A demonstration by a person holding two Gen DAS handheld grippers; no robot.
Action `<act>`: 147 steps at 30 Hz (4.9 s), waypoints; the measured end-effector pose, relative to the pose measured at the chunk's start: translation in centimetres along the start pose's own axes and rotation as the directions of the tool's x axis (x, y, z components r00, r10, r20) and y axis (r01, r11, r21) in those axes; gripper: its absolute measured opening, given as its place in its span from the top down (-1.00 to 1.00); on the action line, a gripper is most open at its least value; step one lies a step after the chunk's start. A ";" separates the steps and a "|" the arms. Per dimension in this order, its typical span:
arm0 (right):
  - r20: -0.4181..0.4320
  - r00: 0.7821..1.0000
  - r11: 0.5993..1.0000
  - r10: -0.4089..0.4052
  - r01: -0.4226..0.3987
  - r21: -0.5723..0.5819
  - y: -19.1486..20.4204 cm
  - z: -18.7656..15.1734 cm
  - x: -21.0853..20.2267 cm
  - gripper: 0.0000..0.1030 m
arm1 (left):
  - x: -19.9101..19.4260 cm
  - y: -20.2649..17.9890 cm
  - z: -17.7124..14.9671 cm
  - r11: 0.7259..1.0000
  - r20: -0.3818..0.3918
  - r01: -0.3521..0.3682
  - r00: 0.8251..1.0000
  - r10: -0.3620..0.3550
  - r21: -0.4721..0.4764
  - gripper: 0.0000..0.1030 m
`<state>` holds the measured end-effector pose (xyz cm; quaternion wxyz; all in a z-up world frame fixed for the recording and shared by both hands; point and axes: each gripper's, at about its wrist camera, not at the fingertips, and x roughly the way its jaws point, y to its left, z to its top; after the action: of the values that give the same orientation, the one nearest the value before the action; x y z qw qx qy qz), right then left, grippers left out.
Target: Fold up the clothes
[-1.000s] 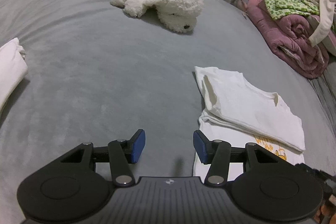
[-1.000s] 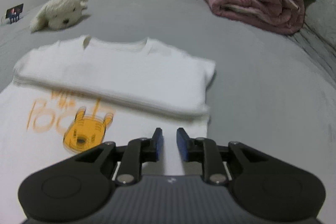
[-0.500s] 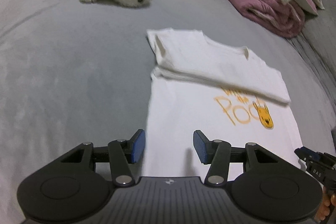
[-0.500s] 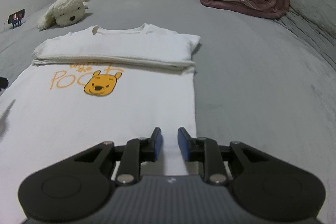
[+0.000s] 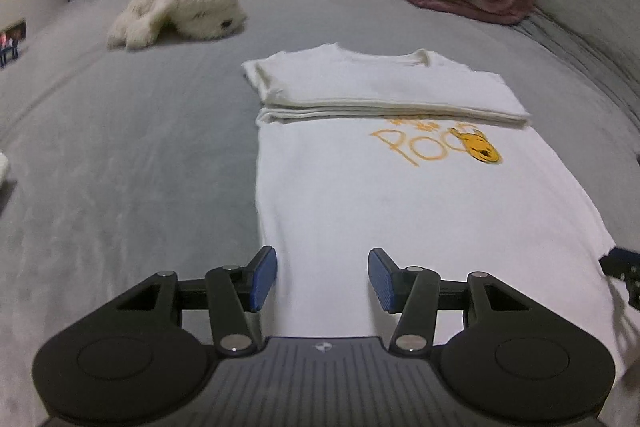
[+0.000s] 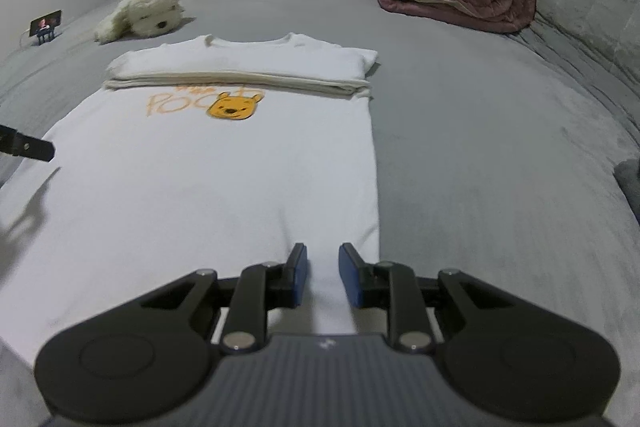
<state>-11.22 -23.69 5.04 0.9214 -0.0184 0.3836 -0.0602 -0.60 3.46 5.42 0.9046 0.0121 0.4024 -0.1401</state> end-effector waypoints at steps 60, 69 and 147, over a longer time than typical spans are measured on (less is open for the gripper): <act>0.026 0.965 0.730 0.261 -0.215 0.649 -9.9 -10.0 -8.0 0.26 | -8.7 4.6 -10.2 0.952 0.085 0.070 0.995 -0.046 -0.298 0.51; 0.056 0.959 0.697 0.276 -0.240 0.675 -9.1 -10.0 -7.8 0.28 | -8.3 2.9 -10.1 0.966 0.067 0.051 0.997 -0.035 -0.252 0.51; 0.200 0.964 0.762 0.177 -0.263 0.592 -9.0 -10.2 -13.1 0.84 | -13.3 5.2 -11.3 0.894 0.133 0.244 0.969 -0.209 -0.377 0.90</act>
<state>-28.46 -30.82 7.78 0.9011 0.3226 0.2809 -0.0712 -15.89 13.23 7.09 0.8832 -0.2213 0.3803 -0.1621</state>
